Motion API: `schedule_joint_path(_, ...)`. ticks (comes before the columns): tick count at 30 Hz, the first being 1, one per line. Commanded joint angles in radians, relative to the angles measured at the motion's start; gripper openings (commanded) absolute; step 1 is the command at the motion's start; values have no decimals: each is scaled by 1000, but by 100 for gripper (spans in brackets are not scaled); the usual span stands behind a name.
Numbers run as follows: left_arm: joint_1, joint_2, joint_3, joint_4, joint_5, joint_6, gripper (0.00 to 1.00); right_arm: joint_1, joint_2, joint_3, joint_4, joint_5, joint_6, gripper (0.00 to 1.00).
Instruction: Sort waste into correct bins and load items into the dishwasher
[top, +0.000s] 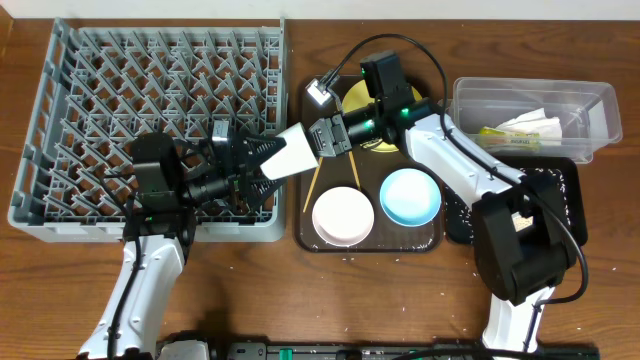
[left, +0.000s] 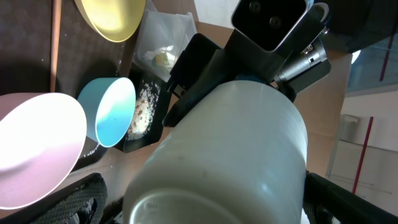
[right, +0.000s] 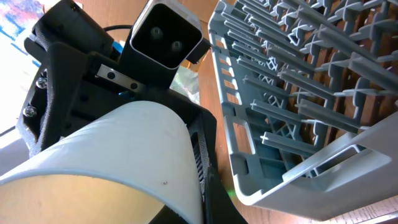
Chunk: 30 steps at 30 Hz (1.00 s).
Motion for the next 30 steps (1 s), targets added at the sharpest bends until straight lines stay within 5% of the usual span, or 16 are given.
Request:
schedule_joint_path(1, -1, 3, 15, 0, 8, -5, 100, 32, 11, 0, 3, -53, -20, 1)
schedule_joint_path(10, -1, 3, 15, 0, 8, -4, 87, 34, 37, -1, -31, -54, -20, 1)
schedule_joint_path(18, -1, 3, 15, 0, 8, -4, 62, 40, 41, -1, -23, -42, -19, 2)
schedule_joint_path(26, -1, 3, 15, 0, 8, 0, 36, 37, 41, 0, -18, -43, -19, 28)
schedule_joint_path(30, -1, 3, 15, 0, 8, 16, 34, 35, 41, 0, 2, -43, -8, 37)
